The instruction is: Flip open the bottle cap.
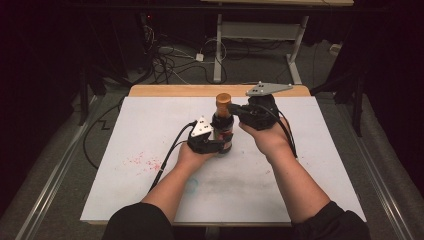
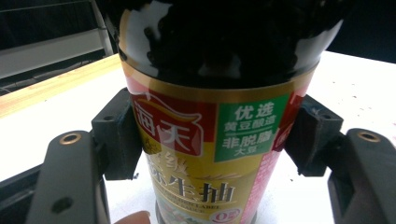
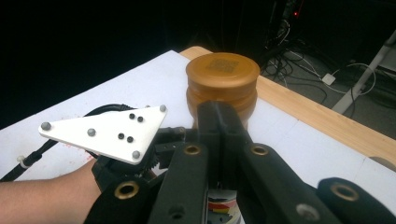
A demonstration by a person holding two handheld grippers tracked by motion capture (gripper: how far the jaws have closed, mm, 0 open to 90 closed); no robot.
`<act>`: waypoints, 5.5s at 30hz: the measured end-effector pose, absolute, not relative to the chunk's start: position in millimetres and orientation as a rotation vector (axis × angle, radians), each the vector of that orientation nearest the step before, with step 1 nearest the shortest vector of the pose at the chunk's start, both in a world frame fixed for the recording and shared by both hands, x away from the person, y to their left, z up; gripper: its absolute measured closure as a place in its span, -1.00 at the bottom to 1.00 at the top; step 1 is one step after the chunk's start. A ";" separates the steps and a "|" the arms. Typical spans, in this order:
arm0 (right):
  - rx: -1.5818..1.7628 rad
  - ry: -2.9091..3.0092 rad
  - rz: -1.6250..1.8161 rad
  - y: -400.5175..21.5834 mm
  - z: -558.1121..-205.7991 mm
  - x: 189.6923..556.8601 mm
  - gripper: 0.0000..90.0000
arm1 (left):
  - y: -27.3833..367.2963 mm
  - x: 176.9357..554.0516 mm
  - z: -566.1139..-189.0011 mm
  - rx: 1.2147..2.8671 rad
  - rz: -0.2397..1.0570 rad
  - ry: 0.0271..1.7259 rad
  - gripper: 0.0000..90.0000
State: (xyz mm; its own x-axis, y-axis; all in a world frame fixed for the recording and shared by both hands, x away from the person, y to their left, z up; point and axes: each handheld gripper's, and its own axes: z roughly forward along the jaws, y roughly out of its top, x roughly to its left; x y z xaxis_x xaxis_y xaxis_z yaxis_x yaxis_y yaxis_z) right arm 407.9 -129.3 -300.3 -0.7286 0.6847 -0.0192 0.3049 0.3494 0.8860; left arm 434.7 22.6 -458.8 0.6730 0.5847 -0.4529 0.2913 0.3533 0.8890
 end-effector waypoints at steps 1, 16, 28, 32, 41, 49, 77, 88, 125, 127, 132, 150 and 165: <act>0.871 2.229 1.341 -129.4 -300.4 408.2 1.00 | 22.6 434.8 -458.8 1.234 0.224 0.865 -0.35; 0.863 2.197 1.368 -128.6 -298.6 408.1 1.00 | 22.4 434.7 -459.1 1.237 0.229 0.864 -0.35; 0.845 2.174 1.390 -126.7 -296.7 410.7 1.00 | 23.2 435.7 -458.7 1.233 0.220 0.872 -0.35; 0.839 2.174 1.392 -126.8 -295.0 411.5 1.00 | 23.1 435.7 -458.5 1.233 0.221 0.873 -0.35; 0.824 2.165 1.400 -125.5 -289.3 413.3 1.00 | 22.8 434.9 -458.4 1.239 0.224 0.872 -0.35; 0.794 2.141 1.436 -123.9 -278.4 413.8 1.00 | 22.1 435.2 -458.1 1.232 0.223 0.878 -0.35; 0.815 2.211 1.372 -128.2 -293.4 412.6 1.00 | 22.6 434.5 -458.6 1.235 0.230 0.878 -0.35; 0.806 2.189 1.377 -119.5 -279.5 422.2 1.00 | 22.3 434.4 -459.1 1.233 0.230 0.874 -0.35; 0.815 2.152 1.415 -150.5 -305.6 411.0 1.00 | 21.0 433.3 -453.6 1.264 0.242 0.911 -0.38; 0.829 2.161 1.412 -152.6 -315.2 412.2 1.00 | 20.9 433.2 -453.5 1.261 0.241 0.914 -0.38; 0.855 2.184 1.391 -157.0 -339.1 414.7 1.00 | 22.0 432.9 -452.6 1.263 0.229 0.920 -0.40; 0.938 2.229 1.304 -170.1 -427.1 411.9 0.20 | 45.8 422.7 -473.3 1.337 0.158 1.008 -0.78; 0.994 2.206 1.293 -196.0 -464.4 392.3 -0.96 | 79.9 398.5 -487.2 1.372 0.180 1.072 -1.00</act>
State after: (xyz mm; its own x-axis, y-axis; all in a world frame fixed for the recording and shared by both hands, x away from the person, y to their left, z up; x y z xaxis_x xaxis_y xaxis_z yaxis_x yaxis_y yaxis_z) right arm 392.3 -196.0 -464.4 -0.6694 0.7428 0.0160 0.3768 0.3208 0.8690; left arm 398.5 79.9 -487.2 0.5456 0.6668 -0.5076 0.4643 0.2637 0.8455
